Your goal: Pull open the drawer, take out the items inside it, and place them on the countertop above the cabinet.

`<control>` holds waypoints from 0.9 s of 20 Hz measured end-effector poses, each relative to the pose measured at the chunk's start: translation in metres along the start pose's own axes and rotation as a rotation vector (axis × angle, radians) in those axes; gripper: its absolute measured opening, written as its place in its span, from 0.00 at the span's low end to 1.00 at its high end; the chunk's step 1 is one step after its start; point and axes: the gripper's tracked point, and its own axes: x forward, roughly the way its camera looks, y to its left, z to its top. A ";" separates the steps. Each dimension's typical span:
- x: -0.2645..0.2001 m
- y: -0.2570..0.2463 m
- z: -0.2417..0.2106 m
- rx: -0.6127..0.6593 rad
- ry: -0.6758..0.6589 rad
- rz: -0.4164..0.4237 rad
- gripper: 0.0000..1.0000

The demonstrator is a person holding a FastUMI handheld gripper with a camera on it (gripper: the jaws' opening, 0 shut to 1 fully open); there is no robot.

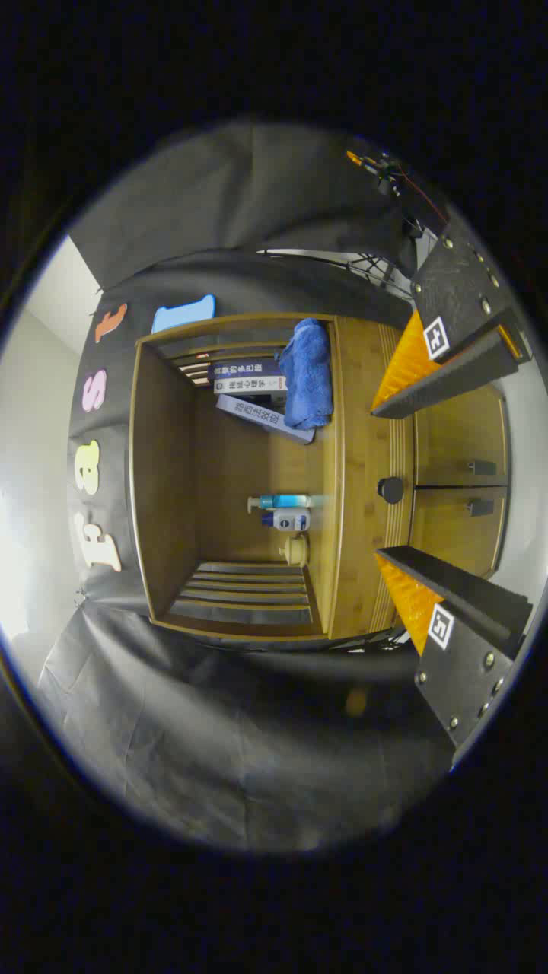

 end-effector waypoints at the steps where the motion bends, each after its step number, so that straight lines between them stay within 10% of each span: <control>1: 0.001 0.000 -0.002 -0.006 0.010 -0.003 1.00; 18: 0.007 0.007 -0.011 0.033 0.042 -0.002 1.00</control>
